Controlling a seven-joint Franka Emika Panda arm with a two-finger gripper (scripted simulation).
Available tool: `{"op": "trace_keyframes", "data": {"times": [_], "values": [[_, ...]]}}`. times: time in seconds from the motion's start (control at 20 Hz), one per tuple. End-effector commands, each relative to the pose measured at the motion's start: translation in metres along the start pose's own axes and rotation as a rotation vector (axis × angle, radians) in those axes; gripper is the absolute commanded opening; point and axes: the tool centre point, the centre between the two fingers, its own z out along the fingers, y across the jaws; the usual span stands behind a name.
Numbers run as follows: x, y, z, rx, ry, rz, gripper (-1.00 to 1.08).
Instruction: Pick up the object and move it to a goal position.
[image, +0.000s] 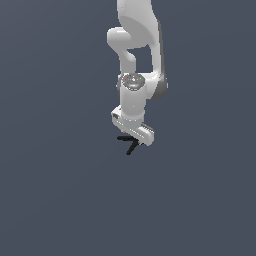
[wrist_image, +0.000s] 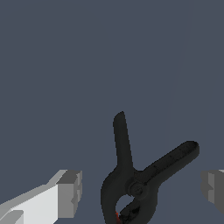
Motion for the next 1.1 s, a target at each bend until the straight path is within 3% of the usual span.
{"op": "trace_keyframes", "data": {"times": [0.0, 0.55, 1.05], "values": [[-0.008, 0.001, 0.007, -0.002, -0.004, 0.065, 1.0], [-0.037, 0.008, 0.03, -0.015, -0.013, 0.308, 1.0], [-0.048, 0.011, 0.038, -0.022, -0.014, 0.4, 1.0]]}}
